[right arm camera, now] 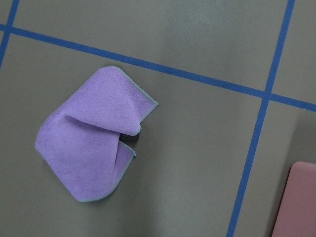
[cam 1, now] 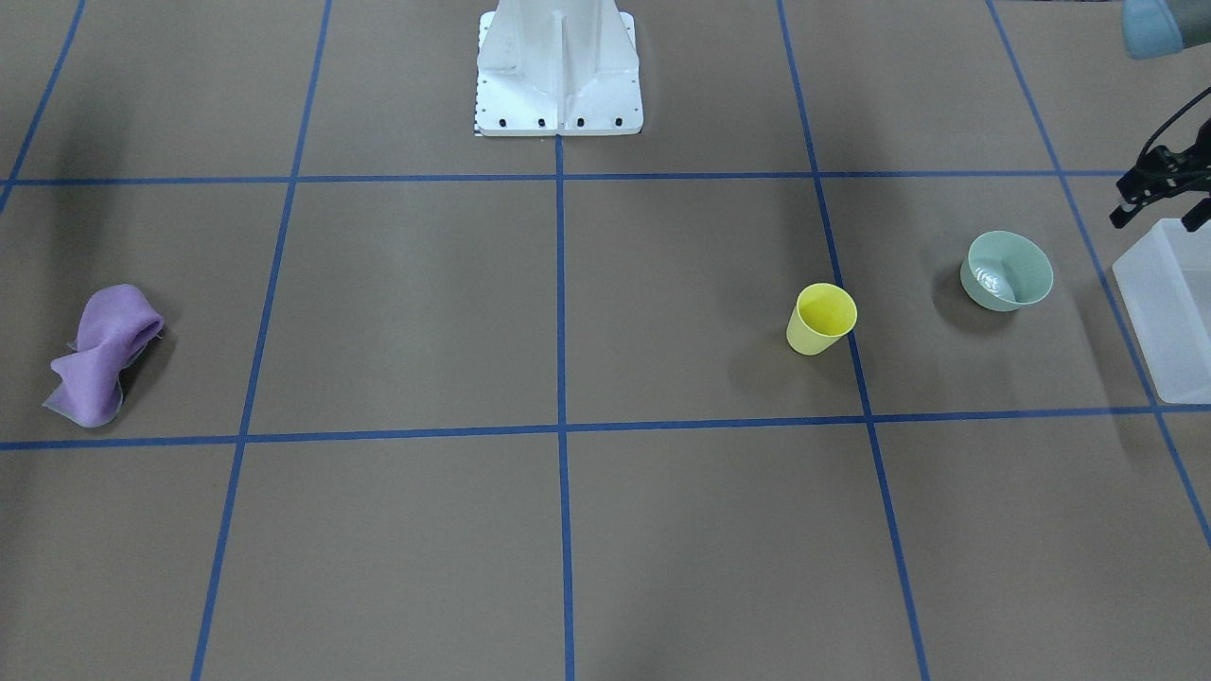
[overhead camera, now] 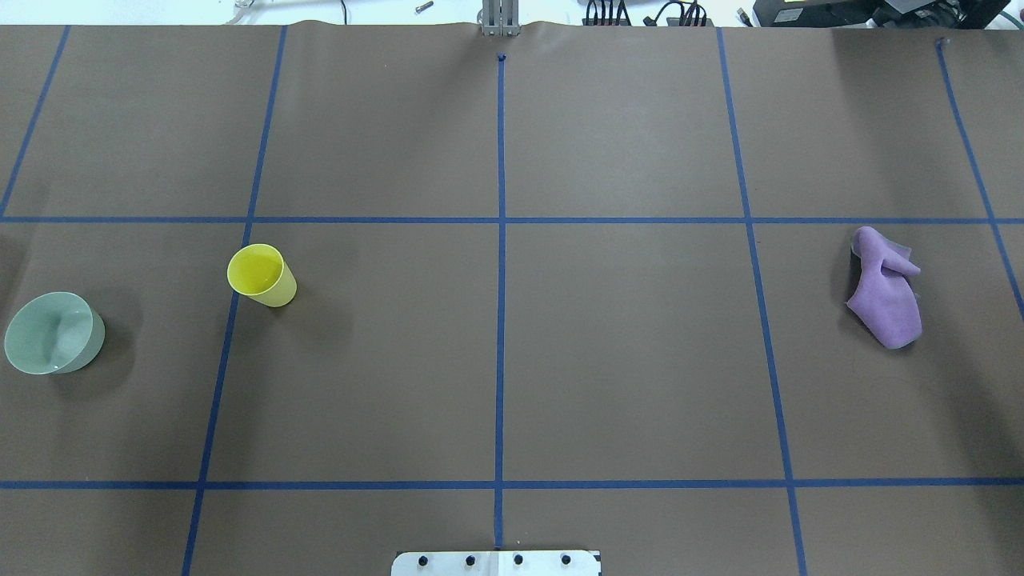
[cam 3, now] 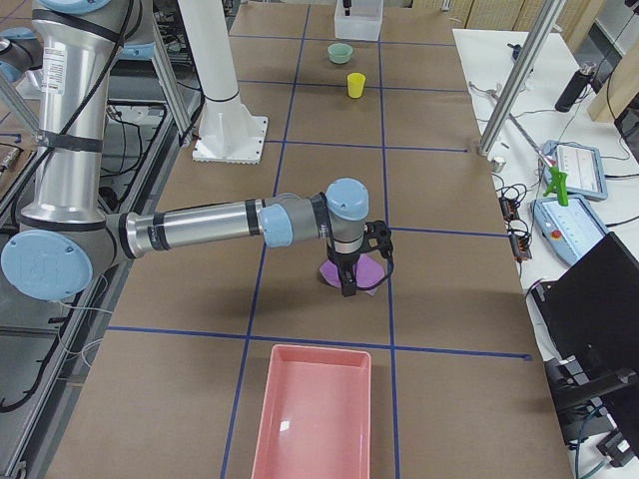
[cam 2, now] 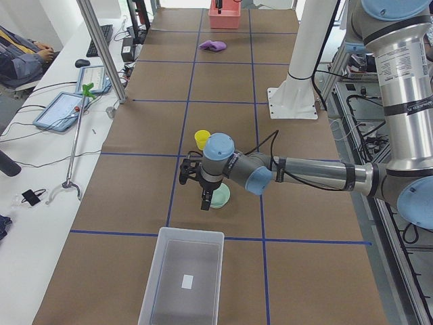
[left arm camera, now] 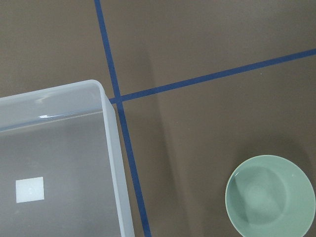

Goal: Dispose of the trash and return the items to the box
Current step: 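Lower the left gripper onto the pale green bowl rim and grasp it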

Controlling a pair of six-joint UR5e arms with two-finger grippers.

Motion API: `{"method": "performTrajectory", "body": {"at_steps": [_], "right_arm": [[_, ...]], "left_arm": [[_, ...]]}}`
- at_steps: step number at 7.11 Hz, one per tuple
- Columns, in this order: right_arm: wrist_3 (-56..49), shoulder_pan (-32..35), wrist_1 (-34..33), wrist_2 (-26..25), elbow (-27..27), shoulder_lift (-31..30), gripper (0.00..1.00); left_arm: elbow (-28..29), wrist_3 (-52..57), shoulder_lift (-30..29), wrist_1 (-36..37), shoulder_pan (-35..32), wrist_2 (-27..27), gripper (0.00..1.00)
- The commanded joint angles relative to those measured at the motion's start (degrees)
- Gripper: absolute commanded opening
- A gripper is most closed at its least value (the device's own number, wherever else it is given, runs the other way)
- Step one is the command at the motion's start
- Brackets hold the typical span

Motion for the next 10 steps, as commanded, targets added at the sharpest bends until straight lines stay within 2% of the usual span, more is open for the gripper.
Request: {"method": "performTrajectory", "body": {"at_steps": [1,4,7,8,9,10], "right_arm": [[2.5,-0.7,1.3,0.3,-0.4,0.6,1.00],[2.6,-0.9,1.3,0.3,-0.7,0.7,1.00],[2.6,-1.0,1.3,0.9,-0.9,0.7,1.00],[2.6,-1.0,1.3,0.8,-0.8,0.7,1.00],[2.6,-1.0,1.3,0.8,-0.9,0.7,1.00],[2.6,-1.1,1.3,0.8,-0.9,0.7,1.00]], "left_arm": [[-0.3,-13.5,-1.4,-4.3,12.9,7.3,0.97],[1.5,-22.3,-4.8,-4.2,22.7,13.8,0.97],[4.4,-22.3,-5.8,-4.5,23.8,14.1,0.97],[6.6,-23.8,-8.6,-4.6,24.4,14.0,0.83],[6.8,-27.9,-10.4,-4.1,24.6,13.4,0.01],[6.6,-27.8,-10.2,-4.0,24.6,13.2,0.00]]}}
